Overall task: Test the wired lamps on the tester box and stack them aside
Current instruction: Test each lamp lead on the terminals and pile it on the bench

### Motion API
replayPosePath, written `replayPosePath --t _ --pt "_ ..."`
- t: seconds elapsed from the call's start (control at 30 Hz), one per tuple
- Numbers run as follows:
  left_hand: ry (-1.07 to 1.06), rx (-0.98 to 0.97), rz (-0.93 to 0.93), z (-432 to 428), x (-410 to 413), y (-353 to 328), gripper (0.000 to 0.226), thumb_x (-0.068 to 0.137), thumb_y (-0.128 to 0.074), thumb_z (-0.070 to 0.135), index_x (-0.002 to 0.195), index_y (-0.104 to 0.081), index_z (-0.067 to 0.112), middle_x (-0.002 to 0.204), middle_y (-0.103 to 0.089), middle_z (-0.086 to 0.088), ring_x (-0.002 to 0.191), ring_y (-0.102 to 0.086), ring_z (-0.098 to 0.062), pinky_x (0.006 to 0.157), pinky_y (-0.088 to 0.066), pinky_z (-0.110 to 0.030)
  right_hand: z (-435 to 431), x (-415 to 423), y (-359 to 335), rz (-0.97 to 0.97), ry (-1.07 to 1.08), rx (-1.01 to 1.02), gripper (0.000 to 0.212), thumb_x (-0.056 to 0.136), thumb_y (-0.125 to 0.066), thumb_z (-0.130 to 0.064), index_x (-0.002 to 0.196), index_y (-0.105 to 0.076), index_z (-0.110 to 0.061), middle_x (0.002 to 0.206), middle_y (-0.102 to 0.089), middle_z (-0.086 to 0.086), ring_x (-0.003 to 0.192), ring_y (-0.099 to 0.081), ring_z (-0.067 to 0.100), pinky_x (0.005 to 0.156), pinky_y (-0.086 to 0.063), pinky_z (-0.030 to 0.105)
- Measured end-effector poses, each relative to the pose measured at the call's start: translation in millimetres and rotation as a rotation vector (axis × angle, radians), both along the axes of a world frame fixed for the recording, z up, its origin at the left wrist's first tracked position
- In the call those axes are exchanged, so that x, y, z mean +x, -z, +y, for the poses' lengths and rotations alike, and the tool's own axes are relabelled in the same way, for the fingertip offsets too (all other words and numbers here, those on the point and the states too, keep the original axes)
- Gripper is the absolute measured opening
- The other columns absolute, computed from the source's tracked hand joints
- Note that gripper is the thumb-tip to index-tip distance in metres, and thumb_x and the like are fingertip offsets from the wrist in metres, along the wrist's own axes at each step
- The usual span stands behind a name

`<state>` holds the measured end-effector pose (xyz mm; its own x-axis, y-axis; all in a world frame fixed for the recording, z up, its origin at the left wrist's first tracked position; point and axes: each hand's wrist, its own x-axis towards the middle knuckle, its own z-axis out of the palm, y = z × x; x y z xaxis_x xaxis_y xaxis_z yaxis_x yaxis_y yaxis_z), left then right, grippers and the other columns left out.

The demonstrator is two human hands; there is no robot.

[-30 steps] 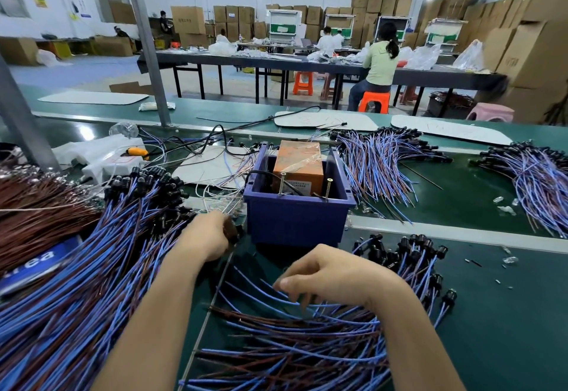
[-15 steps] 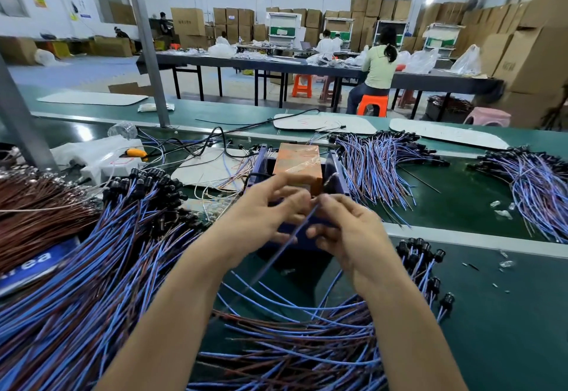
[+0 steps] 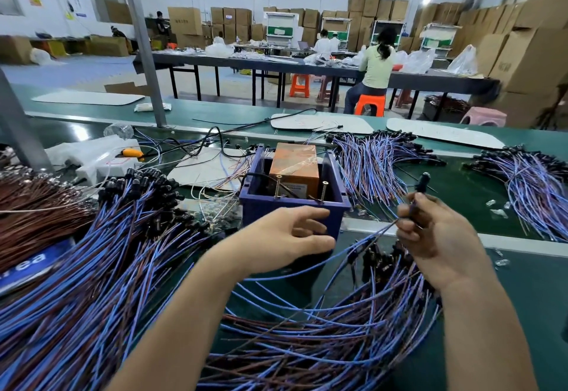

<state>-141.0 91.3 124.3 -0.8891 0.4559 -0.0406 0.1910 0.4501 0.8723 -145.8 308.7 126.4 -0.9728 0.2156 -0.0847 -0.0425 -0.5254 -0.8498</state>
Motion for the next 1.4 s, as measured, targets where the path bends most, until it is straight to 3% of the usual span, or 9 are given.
replayPosePath --t 0.1,0.2,0.4,0.6,0.7,0.8,1.0,1.13,1.4 --pt "0.151 -0.079 -0.084 14.2 3.6 11.0 0.057 0.09 -0.06 0.039 0.142 -0.038 0.028 0.117 -0.068 0.0 0.101 -0.065 -0.008 0.099 -0.046 -0.027 1.8 -0.8 2.5 -0.009 -0.002 -0.03 0.024 0.101 -0.038 -0.011 0.081 -0.05 -0.009 0.06 -0.052 0.004 0.041 -0.043 0.008 0.035 -0.033 0.015" --pt "0.268 -0.119 -0.194 5.5 3.2 13.2 0.032 0.096 -0.055 0.021 0.127 -0.055 0.012 0.089 -0.074 -0.008 0.069 -0.064 -0.012 0.074 -0.054 -0.024 9.4 -3.0 7.7 -0.042 0.095 0.013 0.024 0.101 -0.039 -0.011 0.08 -0.05 -0.011 0.066 -0.05 0.006 0.04 -0.044 0.009 0.035 -0.033 0.014" --pt "-0.003 -0.108 -0.103 -55.7 -9.4 0.7 0.015 0.092 -0.061 0.016 0.095 -0.075 0.018 0.074 -0.072 0.003 0.066 -0.053 -0.009 0.057 -0.043 -0.014 32.1 -4.6 25.7 -0.226 0.358 0.875 0.015 0.098 -0.05 -0.014 0.105 -0.062 -0.009 0.066 -0.06 0.007 0.055 -0.055 0.019 0.059 -0.048 0.033" --pt "-0.189 0.257 -0.117 -72.9 -9.5 -3.6 0.012 0.067 -0.077 0.027 0.076 -0.078 0.018 0.072 -0.072 -0.003 0.058 -0.058 -0.006 0.059 -0.05 -0.015 18.6 -0.1 24.2 -0.389 0.21 1.241 0.021 0.093 -0.056 -0.019 0.093 -0.07 -0.004 0.077 -0.067 0.017 0.077 -0.059 0.034 0.065 -0.044 0.034" --pt "-0.149 0.437 -0.167 -58.6 -8.4 -6.9 0.024 0.054 -0.079 0.031 0.073 -0.077 0.016 0.07 -0.07 -0.004 0.055 -0.059 -0.007 0.056 -0.051 -0.016 -0.3 0.3 13.6 -0.399 0.16 1.469 0.036 0.093 -0.058 -0.029 0.111 -0.063 0.001 0.117 -0.057 0.023 0.093 -0.052 0.035 0.079 -0.042 0.037" --pt "-0.095 0.439 -0.18 -47.4 -6.8 -7.0 0.02 0.057 -0.078 0.027 0.076 -0.077 0.019 0.077 -0.073 -0.005 0.06 -0.066 -0.009 0.058 -0.054 -0.018 -24.0 10.3 -2.7 -0.153 0.165 1.429 0.057 0.089 -0.063 -0.037 0.136 -0.049 -0.007 0.14 -0.043 0.009 0.114 -0.052 0.025 0.097 -0.038 0.034" --pt "-0.146 0.486 -0.237 -31.0 -7.5 -3.1 0.013 0.059 -0.074 0.027 0.071 -0.076 0.021 0.068 -0.071 -0.001 0.06 -0.066 -0.007 0.057 -0.053 -0.018 -74.8 25.9 -11.8 0.317 -0.247 1.175 0.036 0.08 -0.075 -0.025 0.115 -0.069 -0.028 0.078 -0.07 -0.012 0.06 -0.057 -0.003 0.06 -0.042 0.008" --pt "-0.231 0.538 -0.266 -22.3 -8.3 -1.4 0.012 0.057 -0.074 0.031 0.067 -0.076 0.024 0.063 -0.067 0.004 0.055 -0.062 -0.003 0.056 -0.051 -0.015 -80.5 20.7 -4.8 0.367 -0.134 1.15 0.023 0.081 -0.074 -0.014 0.102 -0.073 -0.023 0.075 -0.069 -0.011 0.07 -0.064 -0.001 0.062 -0.053 0.013" --pt "-0.34 0.584 -0.268 -6.4 -10.8 8.5 0.008 0.081 -0.069 0.02 0.076 -0.074 0.018 0.062 -0.064 0.009 0.048 -0.052 -0.002 0.051 -0.049 -0.015 -73.9 14.6 1.4 0.308 -0.089 1.022 0.016 0.084 -0.071 -0.011 0.09 -0.072 -0.025 0.071 -0.071 0.001 0.05 -0.063 0.009 0.043 -0.049 0.018"
